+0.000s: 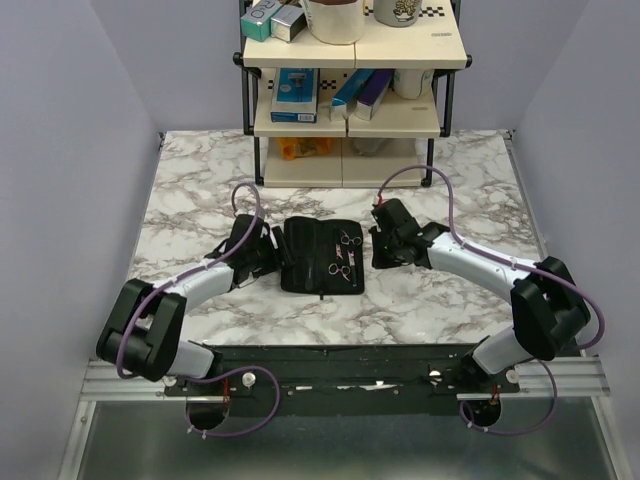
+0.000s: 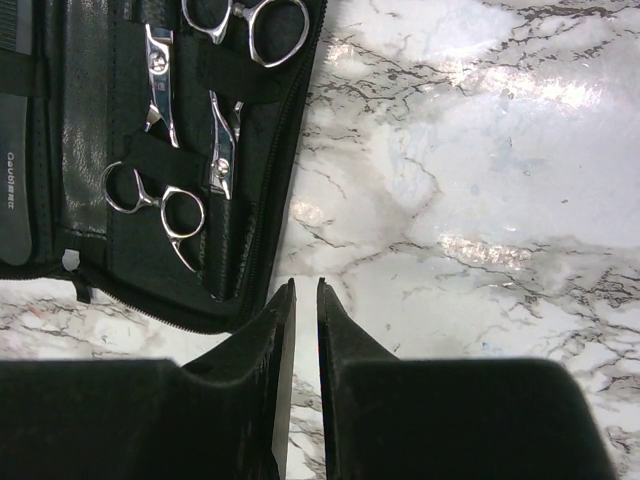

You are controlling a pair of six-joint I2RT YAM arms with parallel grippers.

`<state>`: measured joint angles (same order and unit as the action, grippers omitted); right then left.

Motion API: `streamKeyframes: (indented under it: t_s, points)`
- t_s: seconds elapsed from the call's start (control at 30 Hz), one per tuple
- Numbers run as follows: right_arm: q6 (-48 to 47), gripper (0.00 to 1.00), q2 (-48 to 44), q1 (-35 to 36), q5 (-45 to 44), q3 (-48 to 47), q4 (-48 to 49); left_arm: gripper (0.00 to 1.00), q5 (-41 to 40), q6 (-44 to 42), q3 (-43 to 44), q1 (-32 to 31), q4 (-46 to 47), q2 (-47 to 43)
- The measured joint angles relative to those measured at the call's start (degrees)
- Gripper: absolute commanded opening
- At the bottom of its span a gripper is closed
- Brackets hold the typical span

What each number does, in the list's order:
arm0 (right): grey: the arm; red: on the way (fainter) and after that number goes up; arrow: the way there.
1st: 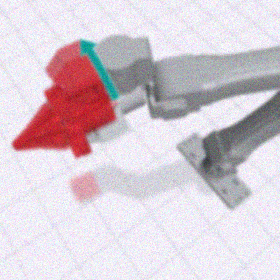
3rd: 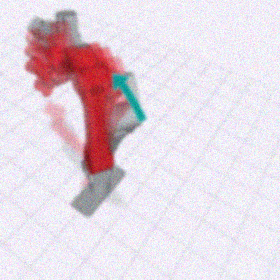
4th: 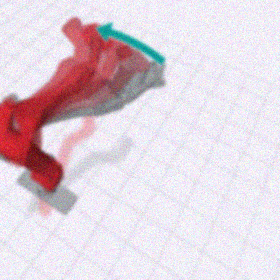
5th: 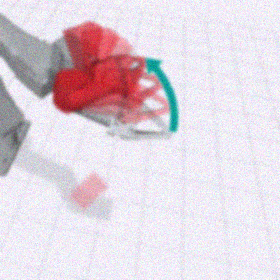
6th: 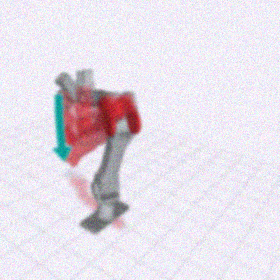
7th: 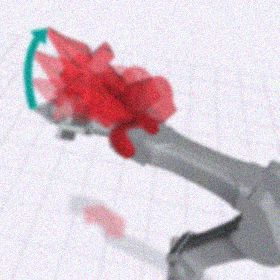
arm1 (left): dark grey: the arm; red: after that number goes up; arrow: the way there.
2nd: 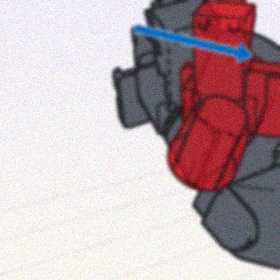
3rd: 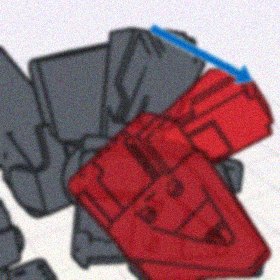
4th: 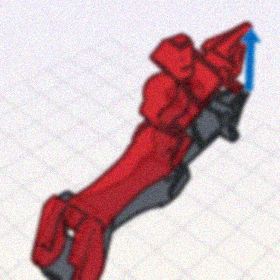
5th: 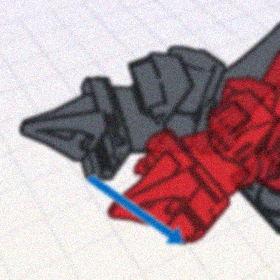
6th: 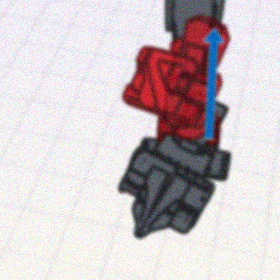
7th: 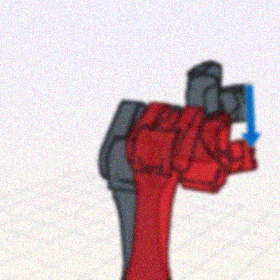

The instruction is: Sort the hair-cutting tools

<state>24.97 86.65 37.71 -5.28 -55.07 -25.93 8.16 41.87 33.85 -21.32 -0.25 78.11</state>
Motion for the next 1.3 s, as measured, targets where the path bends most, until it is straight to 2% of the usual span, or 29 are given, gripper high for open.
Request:
streamKeyframes:
  t_s: [0.2,0.37,0.47,0.5,0.53,0.7,0.87,1.03,1.3]
  points:
    - [0.50,0.13,0.42,0.00,-0.87,1.46,0.63,0.77,5.05,0.81,-2.67,0.00,12.13,4.81]
    - [0.81,0.08,5.38,-0.02,-1.62,1.55,2.60,0.75,7.28,1.05,-4.11,0.02,18.53,6.54]
    - [1.07,0.06,8.76,-0.02,-1.73,1.22,3.85,0.64,8.07,1.05,-4.44,0.15,20.35,7.21]
    - [1.09,0.06,9.64,-0.02,-1.77,0.37,5.16,0.52,8.26,1.09,-4.66,0.22,20.70,7.28]
    - [1.09,0.06,9.64,-0.02,-1.77,0.37,5.16,0.48,8.39,0.96,-4.79,0.26,20.87,7.41]
    - [0.94,0.06,11.67,0.00,-1.70,-1.70,5.38,0.36,9.53,1.05,-5.38,0.42,21.81,8.48]
    - [0.22,0.06,12.44,-0.02,-1.01,-2.56,5.55,0.30,10.78,1.81,-5.49,0.63,23.71,8.57]
    - [-2.01,0.08,12.92,-0.02,0.48,-2.95,6.49,0.31,10.12,2.73,-4.50,0.02,20.83,6.84]
    - [-4.22,0.10,10.10,0.31,-3.39,-3.17,3.45,0.32,-0.31,4.55,3.13,-6.67,2.80,0.02]
